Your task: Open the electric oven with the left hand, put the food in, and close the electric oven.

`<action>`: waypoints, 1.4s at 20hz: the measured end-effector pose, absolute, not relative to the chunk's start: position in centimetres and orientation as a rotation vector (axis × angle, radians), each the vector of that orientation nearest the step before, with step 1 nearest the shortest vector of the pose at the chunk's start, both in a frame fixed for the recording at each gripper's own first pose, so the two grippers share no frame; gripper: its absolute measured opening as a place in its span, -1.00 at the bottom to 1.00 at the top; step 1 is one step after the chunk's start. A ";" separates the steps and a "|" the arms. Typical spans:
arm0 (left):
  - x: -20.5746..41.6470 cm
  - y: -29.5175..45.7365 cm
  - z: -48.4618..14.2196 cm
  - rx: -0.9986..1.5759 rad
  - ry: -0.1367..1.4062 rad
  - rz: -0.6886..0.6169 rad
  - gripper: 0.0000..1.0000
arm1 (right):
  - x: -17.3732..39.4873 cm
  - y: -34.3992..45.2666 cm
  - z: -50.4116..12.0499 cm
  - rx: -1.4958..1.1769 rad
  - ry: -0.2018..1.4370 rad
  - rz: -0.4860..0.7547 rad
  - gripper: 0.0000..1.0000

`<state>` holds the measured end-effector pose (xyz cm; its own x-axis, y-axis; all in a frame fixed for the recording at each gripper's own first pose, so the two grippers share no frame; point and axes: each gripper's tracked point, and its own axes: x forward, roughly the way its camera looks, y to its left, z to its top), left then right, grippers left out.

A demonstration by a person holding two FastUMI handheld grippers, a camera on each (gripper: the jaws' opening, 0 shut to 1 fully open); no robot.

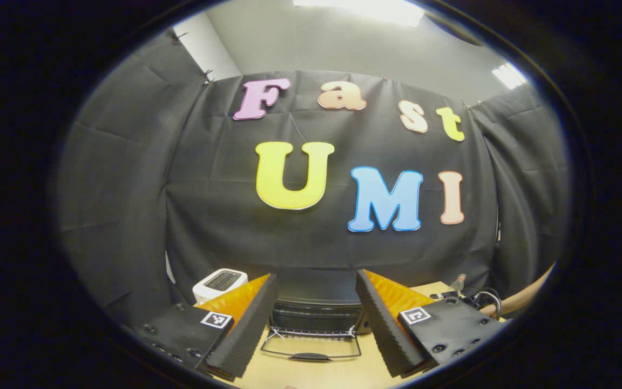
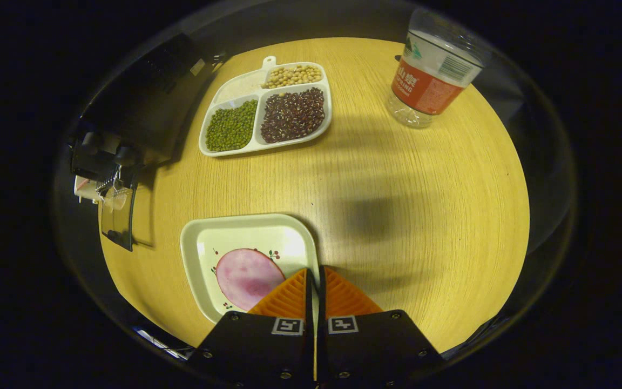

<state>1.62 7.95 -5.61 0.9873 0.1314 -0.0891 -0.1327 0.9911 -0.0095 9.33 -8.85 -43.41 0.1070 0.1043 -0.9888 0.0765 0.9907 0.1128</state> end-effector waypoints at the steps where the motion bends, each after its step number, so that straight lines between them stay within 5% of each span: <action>1: 1.5 7.7 -5.5 -0.012 0.090 0.136 1.00 | 9.0 -8.8 -43.1 0.176 1.464 0.035 -0.94; 12: -1.0 3.7 -5.4 -0.027 0.135 0.185 0.95 | 6.3 -7.2 -42.3 0.810 1.337 0.215 -1.00; 28: 1.2 6.2 -4.4 -0.074 0.077 0.018 1.00 | 0.6 -0.9 -34.4 1.017 1.054 0.072 -0.99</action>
<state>1.18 6.25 -4.37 0.9969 0.0152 -0.0774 -0.0208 0.9971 -0.0733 0.55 -0.88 -34.36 0.5350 0.4951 -0.6845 0.3979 0.5671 0.7212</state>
